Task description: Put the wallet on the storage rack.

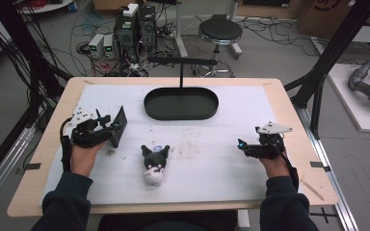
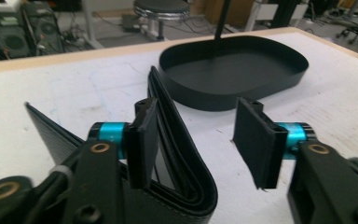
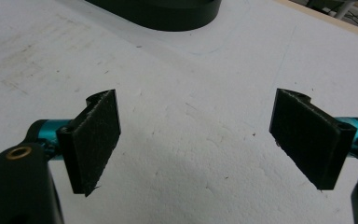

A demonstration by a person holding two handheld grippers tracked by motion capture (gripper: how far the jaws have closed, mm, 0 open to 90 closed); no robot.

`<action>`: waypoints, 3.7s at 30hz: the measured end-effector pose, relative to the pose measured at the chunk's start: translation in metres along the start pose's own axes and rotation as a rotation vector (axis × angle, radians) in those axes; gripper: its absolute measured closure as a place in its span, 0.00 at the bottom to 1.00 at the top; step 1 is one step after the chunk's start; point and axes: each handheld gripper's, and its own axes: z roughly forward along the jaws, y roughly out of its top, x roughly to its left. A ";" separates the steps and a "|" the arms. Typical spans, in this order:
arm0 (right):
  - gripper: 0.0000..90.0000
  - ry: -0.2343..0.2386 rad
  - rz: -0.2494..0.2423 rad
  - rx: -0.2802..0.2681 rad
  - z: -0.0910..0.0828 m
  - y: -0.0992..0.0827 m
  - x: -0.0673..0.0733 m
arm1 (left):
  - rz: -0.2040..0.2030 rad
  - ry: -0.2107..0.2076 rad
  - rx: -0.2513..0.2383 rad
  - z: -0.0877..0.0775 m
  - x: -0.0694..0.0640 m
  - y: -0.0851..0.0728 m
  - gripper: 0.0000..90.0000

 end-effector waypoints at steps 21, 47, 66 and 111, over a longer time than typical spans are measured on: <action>0.18 -0.002 -0.003 0.000 -0.001 -0.001 -0.001 | -0.030 0.224 0.063 0.006 -0.004 -0.025 0.25; 0.18 -0.001 0.008 -0.005 -0.004 -0.003 -0.003 | -0.028 0.095 -0.004 -0.008 0.010 -0.012 0.84; 0.18 0.000 0.020 -0.036 -0.008 0.001 -0.005 | 0.046 -0.044 -0.059 0.025 -0.007 0.046 0.85; 0.18 0.025 0.052 -0.055 -0.006 0.000 -0.012 | 0.205 -0.014 0.046 0.187 -0.013 0.044 0.84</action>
